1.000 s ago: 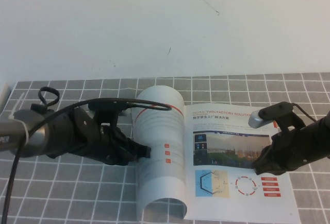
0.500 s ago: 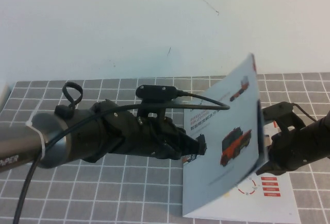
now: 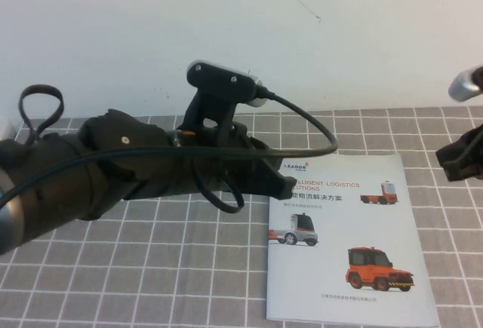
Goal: Close book
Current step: 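Close the open booklet and leave it lying on the table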
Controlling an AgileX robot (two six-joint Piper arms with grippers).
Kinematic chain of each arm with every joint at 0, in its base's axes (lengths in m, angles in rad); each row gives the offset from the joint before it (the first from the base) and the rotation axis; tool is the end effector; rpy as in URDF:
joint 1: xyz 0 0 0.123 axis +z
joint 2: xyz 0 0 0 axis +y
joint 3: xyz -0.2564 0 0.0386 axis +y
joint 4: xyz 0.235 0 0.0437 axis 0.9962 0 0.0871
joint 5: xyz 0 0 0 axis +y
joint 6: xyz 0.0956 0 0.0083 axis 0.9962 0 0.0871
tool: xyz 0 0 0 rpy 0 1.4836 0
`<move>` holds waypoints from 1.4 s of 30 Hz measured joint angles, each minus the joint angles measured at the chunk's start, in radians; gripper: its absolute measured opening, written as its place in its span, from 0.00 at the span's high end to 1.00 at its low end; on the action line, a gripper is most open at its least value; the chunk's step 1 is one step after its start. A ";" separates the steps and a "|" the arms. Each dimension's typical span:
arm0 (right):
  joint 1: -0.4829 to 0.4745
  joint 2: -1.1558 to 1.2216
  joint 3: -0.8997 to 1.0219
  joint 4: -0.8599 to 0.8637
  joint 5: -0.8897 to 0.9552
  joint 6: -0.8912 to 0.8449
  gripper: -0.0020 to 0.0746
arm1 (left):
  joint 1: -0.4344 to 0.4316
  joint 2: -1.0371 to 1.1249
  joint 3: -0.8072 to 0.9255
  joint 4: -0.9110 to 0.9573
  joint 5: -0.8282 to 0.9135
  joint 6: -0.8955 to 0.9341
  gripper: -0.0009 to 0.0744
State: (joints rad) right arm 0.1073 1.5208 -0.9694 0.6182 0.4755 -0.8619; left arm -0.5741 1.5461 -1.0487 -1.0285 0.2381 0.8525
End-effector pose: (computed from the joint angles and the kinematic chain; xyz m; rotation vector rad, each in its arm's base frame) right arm 0.3045 0.0584 0.2249 -0.6012 2.3286 0.2383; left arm 0.2753 -0.2012 0.2586 0.5633 2.0878 -0.6489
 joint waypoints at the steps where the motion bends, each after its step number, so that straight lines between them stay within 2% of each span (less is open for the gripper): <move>1: 0.000 -0.025 -0.013 0.002 0.021 0.010 0.98 | 0.000 -0.020 0.000 0.034 0.000 0.000 0.99; 5: 0.045 -0.049 -0.029 0.007 0.058 0.021 0.98 | 0.000 -0.095 0.000 0.167 0.000 -0.014 0.99; 9: 0.075 0.053 -0.029 0.007 0.077 0.027 0.98 | 0.000 -0.175 0.000 0.328 0.029 -0.106 0.99; 17: 0.120 0.341 -0.029 -0.018 0.048 0.037 0.98 | 0.000 -0.329 0.000 0.862 0.226 -0.567 0.99; 24: 0.135 0.372 -0.052 -0.106 0.050 0.067 0.98 | 0.000 -0.477 0.070 1.242 0.290 -0.922 0.99; 31: 0.137 0.123 -0.171 -0.369 0.135 0.247 0.98 | 0.000 -0.689 0.257 1.338 0.139 -1.079 0.99; 42: 0.137 -0.421 -0.167 -0.438 0.247 0.242 0.98 | 0.000 -0.930 0.659 1.356 -0.247 -1.106 0.99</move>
State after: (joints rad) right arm 0.2445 1.0993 -1.1359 0.1804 0.7225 -0.6200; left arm -0.5741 0.6157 -0.3901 0.3277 -0.0093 -0.2531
